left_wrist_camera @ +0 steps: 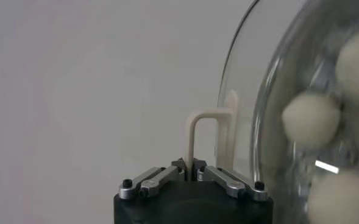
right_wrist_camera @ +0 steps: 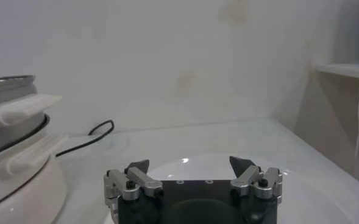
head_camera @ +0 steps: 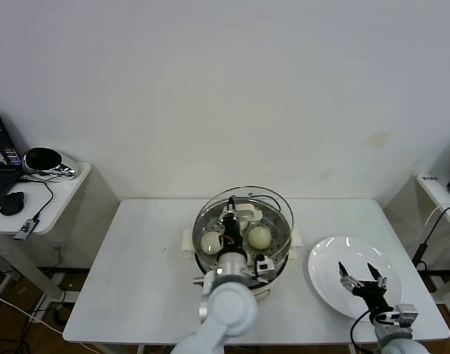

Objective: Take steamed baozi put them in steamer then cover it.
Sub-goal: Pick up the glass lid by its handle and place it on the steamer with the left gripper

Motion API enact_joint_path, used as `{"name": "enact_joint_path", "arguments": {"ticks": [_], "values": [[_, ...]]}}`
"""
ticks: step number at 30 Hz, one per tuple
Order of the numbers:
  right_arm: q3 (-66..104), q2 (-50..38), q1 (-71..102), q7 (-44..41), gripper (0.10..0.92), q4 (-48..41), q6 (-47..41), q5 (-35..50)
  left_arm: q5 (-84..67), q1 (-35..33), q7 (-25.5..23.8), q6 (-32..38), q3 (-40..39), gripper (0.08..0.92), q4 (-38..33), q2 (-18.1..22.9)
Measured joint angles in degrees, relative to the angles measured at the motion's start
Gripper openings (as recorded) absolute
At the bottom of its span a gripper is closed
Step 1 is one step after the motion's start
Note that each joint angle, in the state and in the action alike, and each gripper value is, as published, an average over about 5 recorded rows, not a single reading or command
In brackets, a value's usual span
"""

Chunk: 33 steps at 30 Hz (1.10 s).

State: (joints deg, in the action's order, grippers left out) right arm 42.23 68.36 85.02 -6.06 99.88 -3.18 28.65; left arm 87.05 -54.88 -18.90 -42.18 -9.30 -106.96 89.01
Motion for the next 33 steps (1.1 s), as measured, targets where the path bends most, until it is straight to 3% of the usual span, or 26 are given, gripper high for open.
{"name": "enact_joint_path", "arguments": {"ticks": [16,33], "values": [[-0.2,0.9,-0.2,0.0,0.823,-0.1,-0.3,-0.9,9.9,-0.4,-0.6,0.0,-1.3,0.141,5.6,2.1],[0.1,0.6,0.3,-0.2,0.823,0.3,-0.4,-1.0,13.3,-1.1,-3.7,0.0,-1.2,0.141,5.8,2.5]]}}
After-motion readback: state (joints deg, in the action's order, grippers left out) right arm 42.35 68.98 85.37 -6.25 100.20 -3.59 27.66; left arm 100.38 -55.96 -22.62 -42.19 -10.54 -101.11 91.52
